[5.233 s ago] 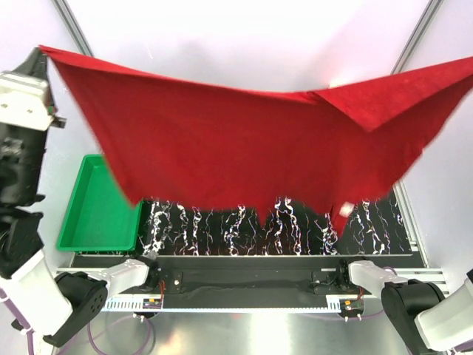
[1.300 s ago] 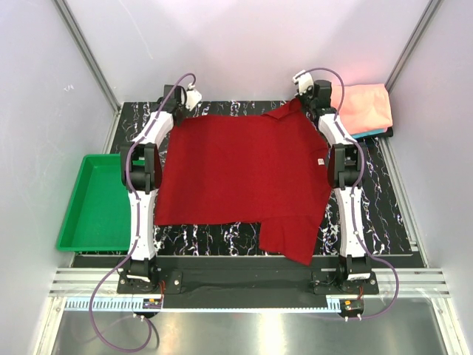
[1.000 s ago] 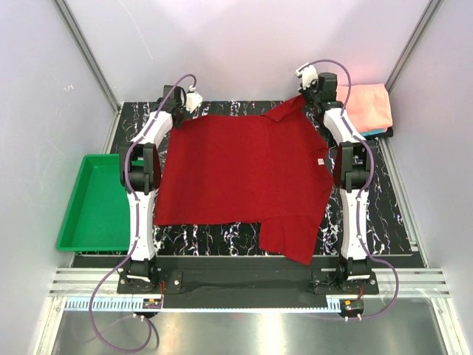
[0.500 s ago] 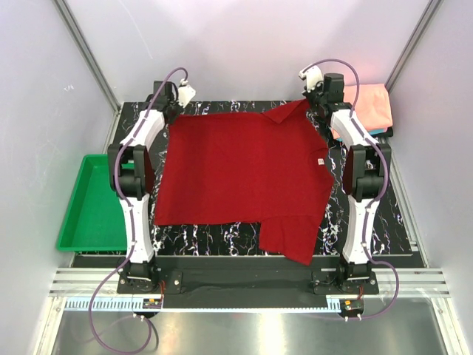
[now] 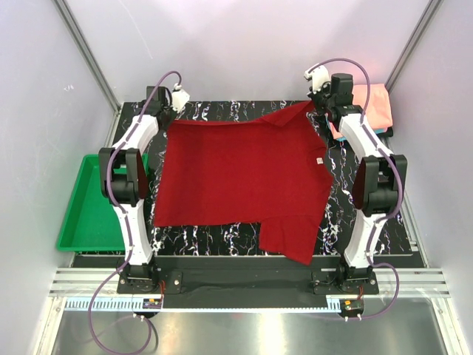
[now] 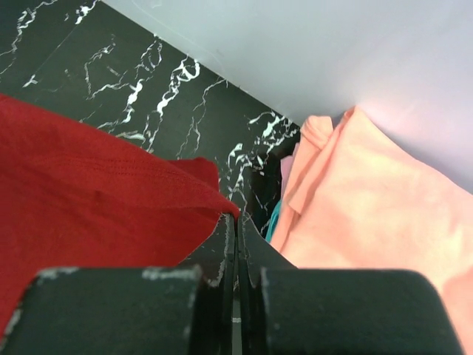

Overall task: Fold and stack the t-shirts
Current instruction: Fold the tshirt

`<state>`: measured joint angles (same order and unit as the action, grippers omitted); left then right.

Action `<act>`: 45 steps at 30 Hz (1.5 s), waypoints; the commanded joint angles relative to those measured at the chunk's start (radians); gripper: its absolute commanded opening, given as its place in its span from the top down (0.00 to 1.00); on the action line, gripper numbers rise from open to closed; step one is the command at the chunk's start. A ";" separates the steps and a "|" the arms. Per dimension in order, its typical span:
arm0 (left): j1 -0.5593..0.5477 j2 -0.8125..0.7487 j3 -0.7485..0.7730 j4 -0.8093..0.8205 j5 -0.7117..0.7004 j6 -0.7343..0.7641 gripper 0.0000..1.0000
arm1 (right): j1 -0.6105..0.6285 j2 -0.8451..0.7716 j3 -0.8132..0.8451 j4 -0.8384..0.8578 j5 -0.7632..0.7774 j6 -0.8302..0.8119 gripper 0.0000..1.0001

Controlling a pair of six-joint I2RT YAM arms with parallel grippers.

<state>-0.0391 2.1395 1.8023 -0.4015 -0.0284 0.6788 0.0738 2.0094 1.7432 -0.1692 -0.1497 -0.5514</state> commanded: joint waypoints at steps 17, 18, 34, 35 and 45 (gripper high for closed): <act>0.007 -0.230 -0.164 0.087 0.050 -0.047 1.00 | 0.000 -0.374 -0.303 0.011 0.009 0.005 1.00; 0.007 -0.242 -0.182 0.084 0.048 -0.051 1.00 | -0.002 -0.382 -0.316 0.005 0.007 0.007 1.00; 0.004 -0.434 -0.546 0.085 0.093 -0.133 1.00 | 0.000 -0.690 -0.658 -0.110 -0.097 0.139 1.00; 0.004 -0.443 -0.569 0.087 0.094 -0.133 0.99 | 0.000 -0.698 -0.672 -0.119 -0.119 0.151 0.87; 0.004 -0.402 -0.368 0.014 0.051 -0.186 0.44 | 0.001 -0.552 -0.488 -0.118 -0.180 0.122 0.31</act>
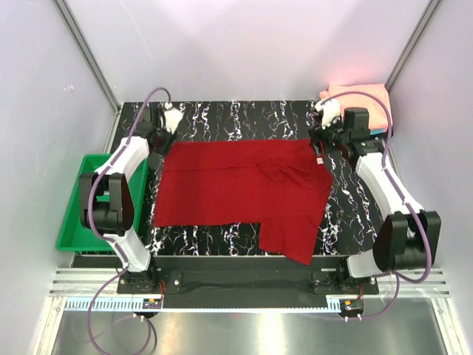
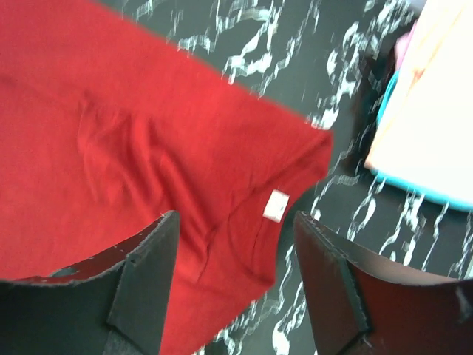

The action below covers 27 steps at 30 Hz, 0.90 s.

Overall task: Fold and stack the t-shirts
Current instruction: Fold the tshirt

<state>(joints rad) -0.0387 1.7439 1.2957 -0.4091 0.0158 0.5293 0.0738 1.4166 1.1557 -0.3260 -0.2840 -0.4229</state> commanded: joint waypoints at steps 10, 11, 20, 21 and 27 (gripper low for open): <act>-0.064 0.105 0.198 -0.027 0.065 -0.164 0.46 | 0.213 0.179 0.030 -0.065 -0.127 -0.240 0.45; -0.066 0.109 0.192 -0.031 0.085 -0.179 0.47 | 0.256 0.182 0.007 -0.065 -0.133 -0.247 0.49; -0.067 0.118 0.093 -0.080 0.162 -0.253 0.55 | 0.346 0.263 -0.014 0.018 -0.103 -0.195 0.53; -0.067 0.117 0.082 -0.082 0.167 -0.258 0.56 | 0.346 0.283 -0.011 0.024 -0.095 -0.204 0.54; -0.073 0.092 0.014 -0.085 0.190 -0.285 0.58 | 0.346 0.357 0.004 0.051 -0.083 -0.220 0.57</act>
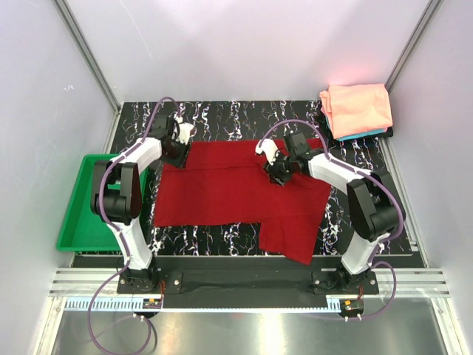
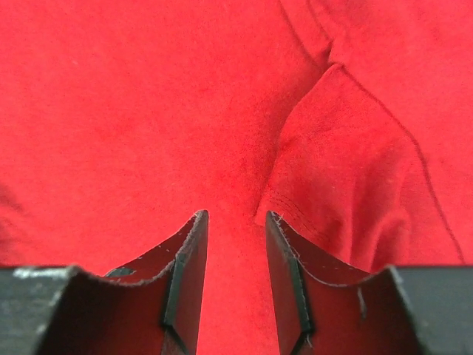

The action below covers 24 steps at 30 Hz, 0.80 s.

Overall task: Fold and stack the t-shirts
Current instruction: Fold the tshirt

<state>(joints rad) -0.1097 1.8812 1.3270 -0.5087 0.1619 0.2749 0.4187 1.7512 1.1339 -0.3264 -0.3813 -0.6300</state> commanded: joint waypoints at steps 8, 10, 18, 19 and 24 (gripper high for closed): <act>-0.010 -0.059 -0.057 0.018 0.048 -0.036 0.58 | 0.002 0.077 0.032 0.081 0.061 -0.014 0.59; -0.012 -0.059 -0.057 0.018 0.048 -0.037 0.58 | 0.000 0.082 0.027 0.089 0.068 -0.017 0.59; -0.019 -0.051 -0.046 0.013 0.041 -0.032 0.59 | 0.000 0.103 0.015 0.118 0.105 -0.025 0.62; -0.021 -0.051 -0.046 0.015 0.041 -0.031 0.59 | 0.000 0.105 0.010 0.118 0.107 -0.025 0.65; -0.024 -0.056 -0.049 0.013 0.034 -0.026 0.59 | 0.002 0.105 0.007 0.127 0.119 -0.023 0.75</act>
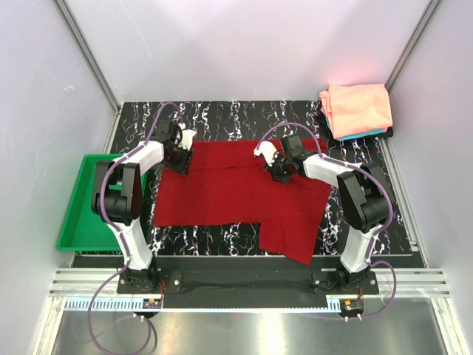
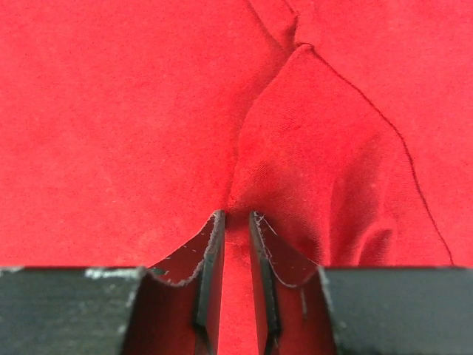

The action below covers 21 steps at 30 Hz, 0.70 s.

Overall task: Fold and stack the t-shirts
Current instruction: Fold the tshirt

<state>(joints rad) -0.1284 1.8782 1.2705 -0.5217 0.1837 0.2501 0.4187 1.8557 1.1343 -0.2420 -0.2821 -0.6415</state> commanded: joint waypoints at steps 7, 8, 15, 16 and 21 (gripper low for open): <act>-0.008 -0.063 0.004 0.031 0.003 0.000 0.59 | 0.000 -0.006 0.001 0.047 0.026 -0.012 0.93; -0.010 -0.065 0.001 0.031 0.002 0.002 0.59 | 0.000 -0.013 0.002 0.041 0.026 -0.012 0.95; -0.010 -0.085 -0.014 0.045 -0.001 0.009 0.59 | 0.002 -0.085 0.044 -0.057 -0.003 0.005 1.00; -0.010 -0.082 -0.013 0.046 -0.003 0.008 0.59 | 0.000 -0.102 0.050 -0.092 -0.012 0.008 1.00; -0.010 -0.097 -0.008 0.051 -0.004 0.009 0.59 | 0.009 -0.135 0.081 -0.172 -0.083 0.045 1.00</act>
<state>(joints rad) -0.1329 1.8351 1.2648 -0.5137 0.1825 0.2539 0.4191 1.7905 1.1603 -0.3500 -0.2989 -0.6281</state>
